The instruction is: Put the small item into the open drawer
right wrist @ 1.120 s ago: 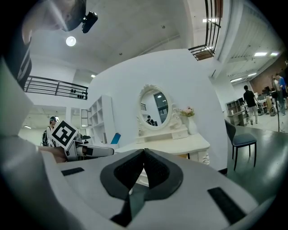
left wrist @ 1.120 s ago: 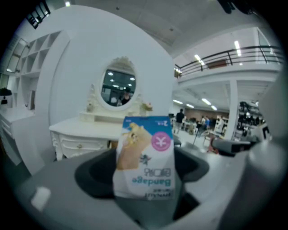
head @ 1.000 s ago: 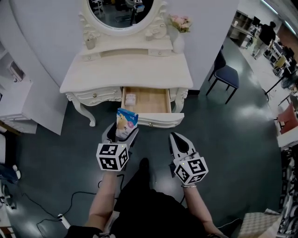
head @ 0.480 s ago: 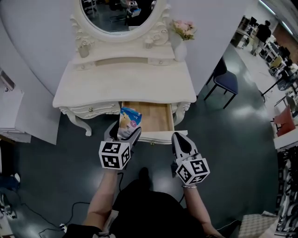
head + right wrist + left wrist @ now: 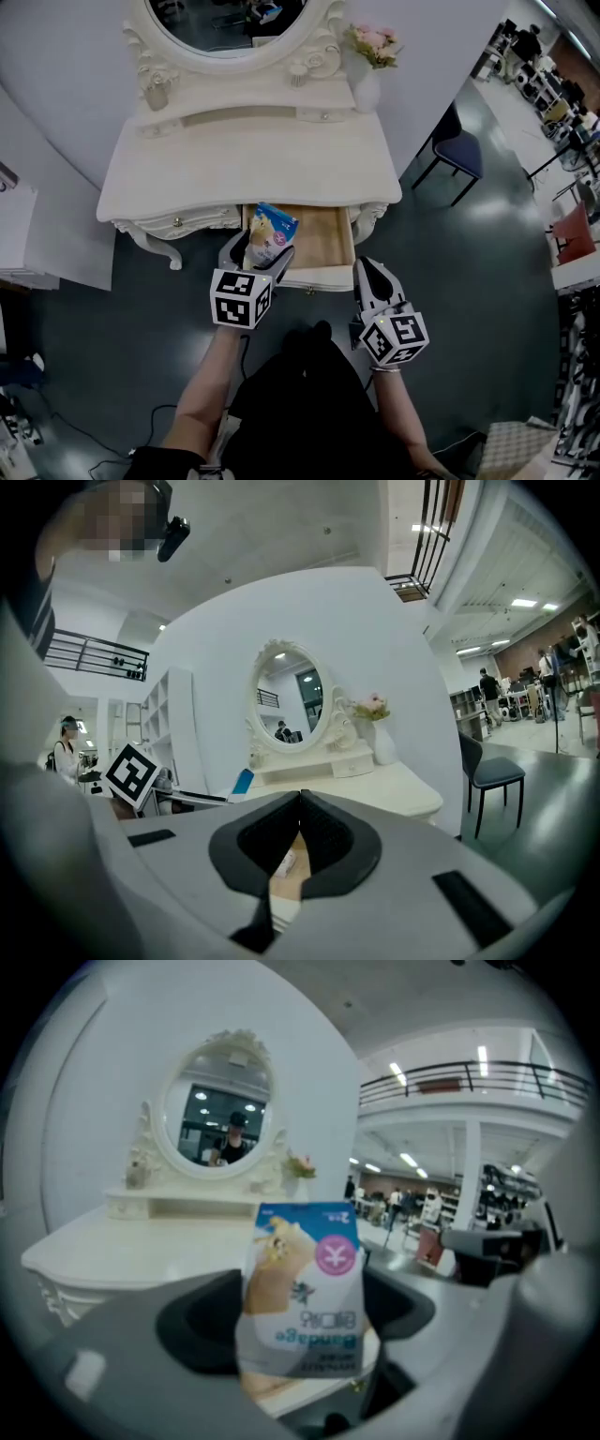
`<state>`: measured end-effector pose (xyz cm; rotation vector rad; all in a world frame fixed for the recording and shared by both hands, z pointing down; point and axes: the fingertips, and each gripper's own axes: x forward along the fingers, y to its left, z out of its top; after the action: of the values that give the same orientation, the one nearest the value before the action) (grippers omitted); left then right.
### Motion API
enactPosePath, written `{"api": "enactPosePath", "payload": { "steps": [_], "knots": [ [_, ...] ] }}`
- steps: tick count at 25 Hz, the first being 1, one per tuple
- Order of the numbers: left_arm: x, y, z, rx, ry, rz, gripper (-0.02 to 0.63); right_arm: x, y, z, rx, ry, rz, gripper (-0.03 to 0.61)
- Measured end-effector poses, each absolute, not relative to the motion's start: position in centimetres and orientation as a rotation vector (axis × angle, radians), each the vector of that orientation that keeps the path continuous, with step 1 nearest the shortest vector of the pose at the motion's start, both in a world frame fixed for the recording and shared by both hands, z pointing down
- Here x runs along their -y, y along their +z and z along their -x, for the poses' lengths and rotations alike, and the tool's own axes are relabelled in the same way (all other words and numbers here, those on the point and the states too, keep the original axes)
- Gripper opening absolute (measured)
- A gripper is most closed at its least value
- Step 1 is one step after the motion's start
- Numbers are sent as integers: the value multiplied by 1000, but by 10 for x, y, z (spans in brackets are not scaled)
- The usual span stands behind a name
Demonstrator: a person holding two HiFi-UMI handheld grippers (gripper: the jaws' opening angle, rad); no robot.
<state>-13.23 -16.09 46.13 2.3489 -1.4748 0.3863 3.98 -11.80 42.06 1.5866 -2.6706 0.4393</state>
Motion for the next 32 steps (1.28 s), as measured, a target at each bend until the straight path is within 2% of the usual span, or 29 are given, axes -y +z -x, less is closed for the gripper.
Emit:
{"api": "enactPosePath", "payload": {
  "steps": [18, 32],
  "knots": [
    [230, 534, 54, 1178, 733, -2448, 403, 195, 432, -96, 2602, 488, -1712, 5],
    [242, 599, -1, 827, 1036, -2504, 403, 233, 451, -124, 2545, 570, -1754, 5]
  ]
}}
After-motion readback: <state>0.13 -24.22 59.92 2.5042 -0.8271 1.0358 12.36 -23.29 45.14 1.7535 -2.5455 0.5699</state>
